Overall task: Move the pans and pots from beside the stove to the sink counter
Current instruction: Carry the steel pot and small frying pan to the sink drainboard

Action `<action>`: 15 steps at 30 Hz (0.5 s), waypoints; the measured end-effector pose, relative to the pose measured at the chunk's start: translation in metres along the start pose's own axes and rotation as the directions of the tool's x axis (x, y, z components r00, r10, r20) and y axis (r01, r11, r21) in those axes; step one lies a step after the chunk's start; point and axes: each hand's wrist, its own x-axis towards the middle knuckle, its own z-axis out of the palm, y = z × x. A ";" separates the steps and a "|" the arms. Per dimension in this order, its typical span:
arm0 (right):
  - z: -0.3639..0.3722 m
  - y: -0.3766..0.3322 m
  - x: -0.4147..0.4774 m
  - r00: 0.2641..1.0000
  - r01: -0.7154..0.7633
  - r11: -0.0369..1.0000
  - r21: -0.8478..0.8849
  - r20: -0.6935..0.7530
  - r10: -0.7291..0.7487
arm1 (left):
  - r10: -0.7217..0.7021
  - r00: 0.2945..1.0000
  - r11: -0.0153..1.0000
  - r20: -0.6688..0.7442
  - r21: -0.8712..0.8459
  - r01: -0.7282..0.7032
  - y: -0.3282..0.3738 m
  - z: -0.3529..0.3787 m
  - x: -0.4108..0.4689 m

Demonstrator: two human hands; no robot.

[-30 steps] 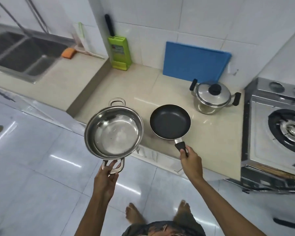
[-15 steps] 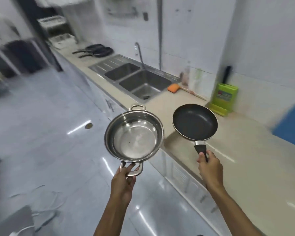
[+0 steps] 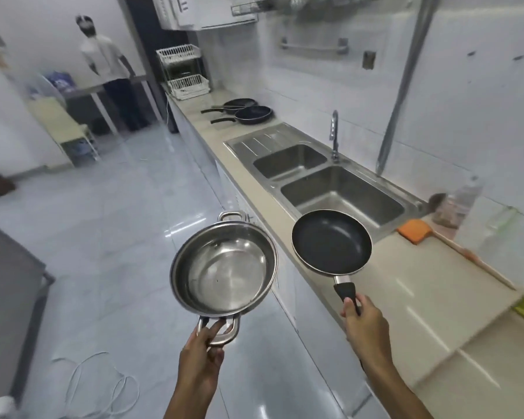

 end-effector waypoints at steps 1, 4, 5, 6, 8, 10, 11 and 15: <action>0.014 -0.009 0.019 1.000 0.000 1.000 -0.012 0.012 0.000 | -0.005 1.000 1.000 -0.001 0.000 0.005 0.010 0.002 0.019; 0.052 -0.040 0.068 0.999 -0.021 0.999 -0.026 0.043 0.022 | -0.031 0.999 0.999 -0.035 -0.020 0.031 0.036 0.010 0.066; 0.066 -0.050 0.083 0.998 -0.025 0.999 -0.025 0.053 0.026 | -0.034 0.999 0.999 -0.042 -0.035 0.032 0.045 0.012 0.083; 0.081 -0.060 0.101 0.998 -0.024 0.999 -0.028 0.062 0.026 | -0.034 0.999 0.999 -0.038 -0.042 0.032 0.054 0.015 0.102; 0.110 -0.079 0.133 0.997 -0.022 0.999 -0.032 0.071 0.025 | -0.041 0.999 0.999 -0.033 -0.037 0.040 0.073 0.022 0.140; 0.144 -0.095 0.168 0.997 -0.025 0.999 -0.033 0.074 0.027 | -0.044 0.998 0.999 -0.036 -0.021 0.043 0.093 0.029 0.187; 0.162 -0.102 0.186 0.997 -0.027 0.999 -0.039 0.065 0.030 | -0.047 0.998 0.999 -0.030 -0.016 0.047 0.104 0.033 0.212; 0.233 -0.139 0.257 0.999 -0.044 0.998 -0.038 0.019 0.045 | -0.078 0.997 0.997 0.009 0.019 0.078 0.155 0.058 0.318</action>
